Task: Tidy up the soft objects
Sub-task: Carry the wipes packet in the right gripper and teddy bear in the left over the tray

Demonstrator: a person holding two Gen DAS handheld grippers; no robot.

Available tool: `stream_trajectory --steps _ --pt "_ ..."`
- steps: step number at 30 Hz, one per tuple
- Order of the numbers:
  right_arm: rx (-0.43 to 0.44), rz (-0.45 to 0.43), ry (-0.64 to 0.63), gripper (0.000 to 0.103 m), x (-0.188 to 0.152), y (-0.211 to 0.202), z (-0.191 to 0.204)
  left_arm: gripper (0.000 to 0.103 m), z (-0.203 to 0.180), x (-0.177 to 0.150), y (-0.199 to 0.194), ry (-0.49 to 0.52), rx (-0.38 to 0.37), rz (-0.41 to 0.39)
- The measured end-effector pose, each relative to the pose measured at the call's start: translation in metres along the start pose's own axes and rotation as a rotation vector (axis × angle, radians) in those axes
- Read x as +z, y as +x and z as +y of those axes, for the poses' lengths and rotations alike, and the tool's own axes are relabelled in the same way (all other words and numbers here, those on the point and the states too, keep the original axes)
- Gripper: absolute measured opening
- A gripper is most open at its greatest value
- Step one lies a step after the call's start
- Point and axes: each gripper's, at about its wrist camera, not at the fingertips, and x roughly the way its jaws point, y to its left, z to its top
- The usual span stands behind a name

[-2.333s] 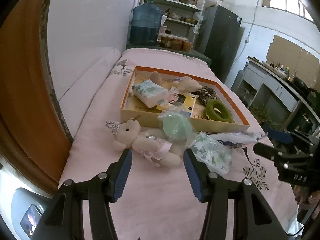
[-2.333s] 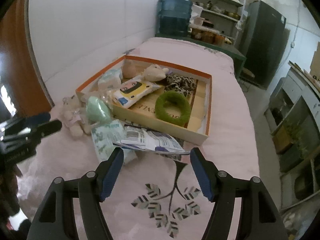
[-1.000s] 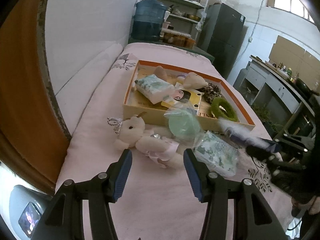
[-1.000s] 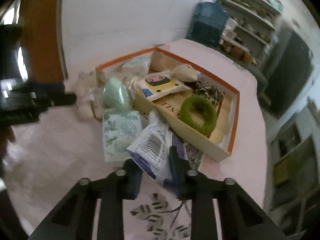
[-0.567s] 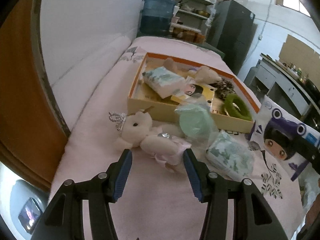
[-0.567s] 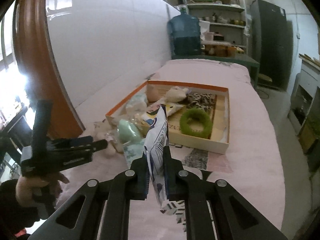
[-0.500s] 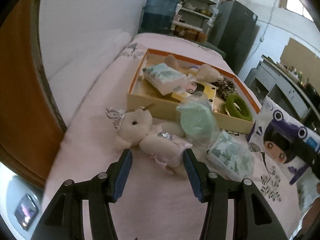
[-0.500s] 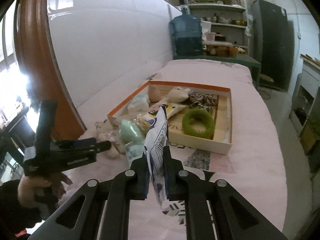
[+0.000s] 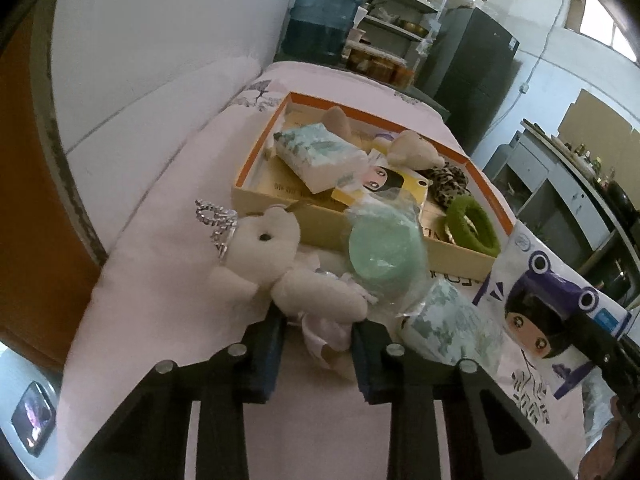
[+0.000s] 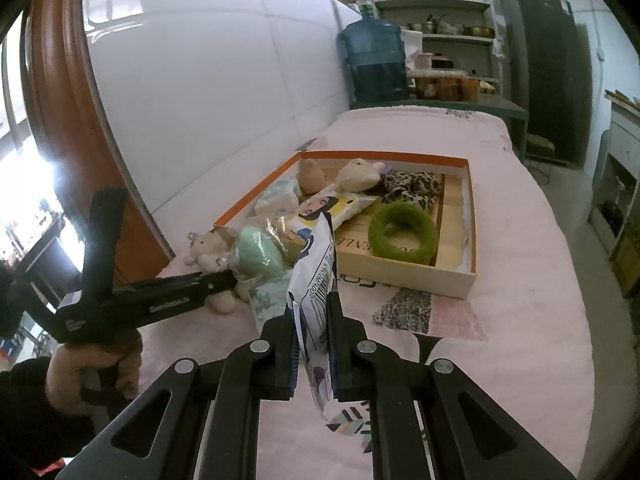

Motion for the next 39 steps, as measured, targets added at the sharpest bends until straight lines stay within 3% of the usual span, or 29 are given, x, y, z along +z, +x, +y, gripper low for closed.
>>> stream_trajectory --steps 24,39 --pt "-0.049 -0.071 -0.045 0.011 0.012 -0.031 0.038 0.029 -0.017 0.003 -0.108 0.13 0.012 -0.212" --pt "-0.114 -0.14 0.014 0.012 0.05 -0.035 0.019 0.029 -0.057 0.046 -0.113 0.184 -0.031 -0.285"
